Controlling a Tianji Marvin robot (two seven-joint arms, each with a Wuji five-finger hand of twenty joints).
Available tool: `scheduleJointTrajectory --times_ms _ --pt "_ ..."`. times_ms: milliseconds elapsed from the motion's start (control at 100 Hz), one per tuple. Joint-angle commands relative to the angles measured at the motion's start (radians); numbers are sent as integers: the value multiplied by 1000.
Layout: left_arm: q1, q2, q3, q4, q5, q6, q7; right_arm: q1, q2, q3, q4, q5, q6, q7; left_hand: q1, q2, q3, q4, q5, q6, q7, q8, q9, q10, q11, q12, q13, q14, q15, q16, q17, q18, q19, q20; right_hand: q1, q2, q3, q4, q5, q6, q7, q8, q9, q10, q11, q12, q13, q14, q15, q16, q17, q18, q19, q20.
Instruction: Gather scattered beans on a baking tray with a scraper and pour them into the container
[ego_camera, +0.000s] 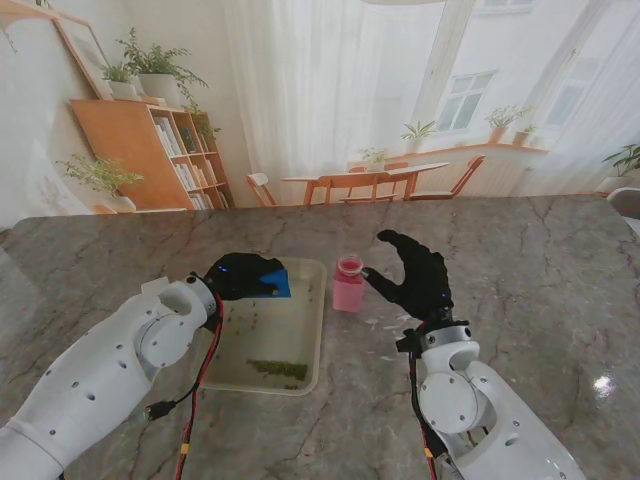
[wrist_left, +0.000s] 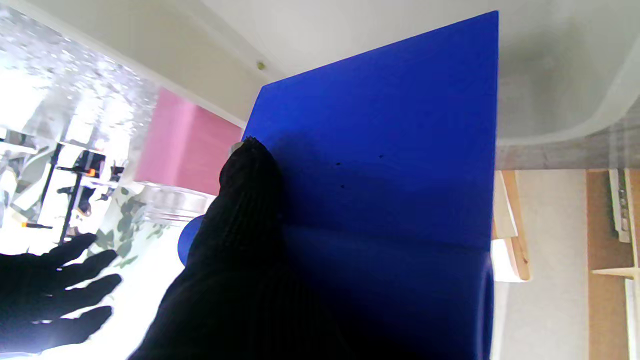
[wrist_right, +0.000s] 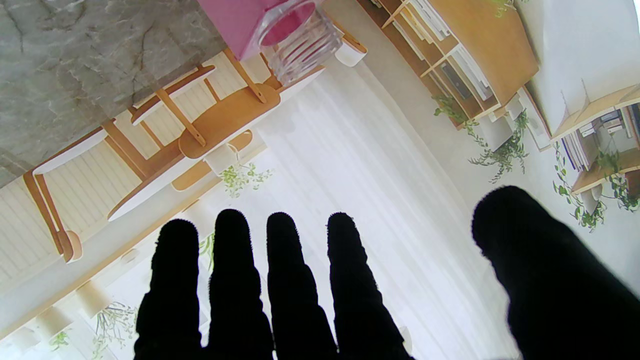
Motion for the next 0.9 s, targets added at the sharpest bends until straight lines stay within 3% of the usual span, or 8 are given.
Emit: scheduleJointTrajectory --times_ms 0,220,500,590,640,890 --pt "-40 -9 10 38 -16 1 13 -2 -2 1 -4 3 2 14 110 110 97 56 -12 -29 14 15 -25 -4 11 15 -19 -46 4 3 -16 -40 -16 6 0 22 -25 35 5 -24 6 -18 2 -17 -12 -3 12 -13 -10 19 3 7 -10 15" --pt "-175 -27 117 219 -30 -35 101 5 -1 -3 1 5 0 26 109 52 89 54 -79 -80 116 59 -17 -44 -97 122 -69 -56 0 10 -59 -47 -50 0 0 23 -26 35 6 -25 6 -19 2 -16 -13 -3 12 -14 -11 19 3 7 -10 15" --pt "-309 -65 271 436 -101 -83 188 17 2 -14 12 1 -8 35 110 46 90 52 -114 -98 174 62 -33 -63 -110 148 -96 -60 2 10 -90 -48 -57 -4 0 23 -27 35 6 -24 6 -19 3 -16 -14 -3 12 -13 -12 18 3 7 -10 15" --pt "-342 -79 314 494 -119 -97 215 21 2 -17 14 1 -6 37 110 48 92 52 -126 -95 191 57 -47 -31 -108 157 -106 -59 8 11 -101 -48 -58 -6 0 24 -26 35 7 -24 6 -19 3 -16 -14 -3 12 -13 -12 18 3 7 -10 16" --pt "-356 -84 334 516 -124 -106 224 23 2 -18 15 1 -6 39 110 47 91 52 -127 -95 196 54 -41 -59 -104 157 -104 -60 14 13 -99 -48 -53 -5 0 24 -26 35 7 -24 6 -19 3 -16 -14 -3 12 -12 -12 18 3 7 -10 16" --pt "-369 -87 380 564 -134 -135 231 25 4 -19 15 0 -7 50 110 47 88 51 -128 -98 207 46 -40 -63 -101 154 -105 -62 20 13 -99 -50 -47 -5 -1 24 -27 35 8 -24 7 -19 4 -16 -14 -3 12 -13 -12 18 3 7 -10 16"
